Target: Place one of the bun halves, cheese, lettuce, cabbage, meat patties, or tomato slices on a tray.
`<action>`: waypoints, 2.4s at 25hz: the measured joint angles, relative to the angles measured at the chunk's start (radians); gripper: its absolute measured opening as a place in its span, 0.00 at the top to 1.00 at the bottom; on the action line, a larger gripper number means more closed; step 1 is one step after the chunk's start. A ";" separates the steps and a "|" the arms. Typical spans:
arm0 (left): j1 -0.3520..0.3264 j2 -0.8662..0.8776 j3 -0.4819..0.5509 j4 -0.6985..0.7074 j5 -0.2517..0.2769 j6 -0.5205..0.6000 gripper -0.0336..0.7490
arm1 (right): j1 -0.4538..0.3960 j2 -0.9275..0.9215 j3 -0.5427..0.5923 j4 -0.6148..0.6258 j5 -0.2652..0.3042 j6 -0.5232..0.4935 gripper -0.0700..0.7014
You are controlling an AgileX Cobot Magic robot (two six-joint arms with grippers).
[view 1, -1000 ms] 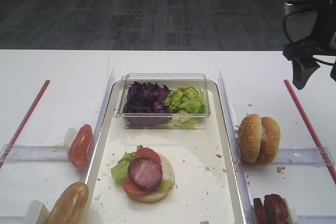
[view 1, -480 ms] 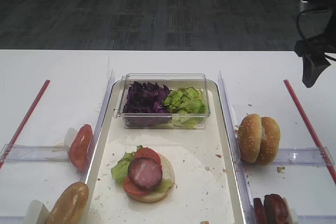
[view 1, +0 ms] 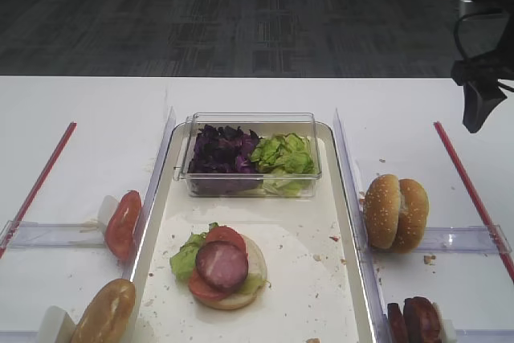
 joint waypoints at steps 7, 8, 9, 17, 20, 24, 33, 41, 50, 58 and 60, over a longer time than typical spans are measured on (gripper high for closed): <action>0.000 0.000 0.000 0.000 0.000 0.000 0.17 | 0.000 -0.114 0.000 0.004 0.006 0.011 0.14; 0.000 0.000 0.000 0.000 0.000 0.000 0.17 | 0.000 -0.132 0.000 0.006 0.008 0.016 0.14; 0.000 0.000 0.000 0.000 0.000 0.000 0.17 | 0.000 -0.153 0.002 0.006 0.008 0.016 0.14; 0.000 0.000 0.000 0.000 0.000 0.000 0.17 | 0.000 -0.335 0.112 0.012 0.017 0.016 0.14; 0.000 0.000 0.000 0.000 0.000 0.000 0.17 | 0.000 -0.412 0.188 0.014 0.018 0.016 0.14; 0.000 0.000 0.000 0.000 0.000 0.000 0.17 | 0.000 -0.540 0.280 0.016 0.018 0.016 0.14; 0.000 0.000 0.000 0.000 0.000 0.000 0.17 | 0.000 -0.914 0.540 0.016 0.026 0.040 0.14; 0.000 0.000 0.000 0.000 0.000 0.000 0.17 | 0.000 -1.263 0.733 0.016 0.002 0.040 0.14; 0.000 0.000 0.000 0.000 0.000 0.000 0.17 | 0.000 -1.492 0.898 0.016 -0.065 0.040 0.14; 0.000 0.000 0.000 0.000 0.000 0.000 0.17 | 0.000 -1.618 0.967 0.016 -0.096 0.040 0.14; 0.000 0.000 0.000 0.000 0.000 0.000 0.17 | 0.000 -1.654 0.967 0.016 -0.100 0.041 0.14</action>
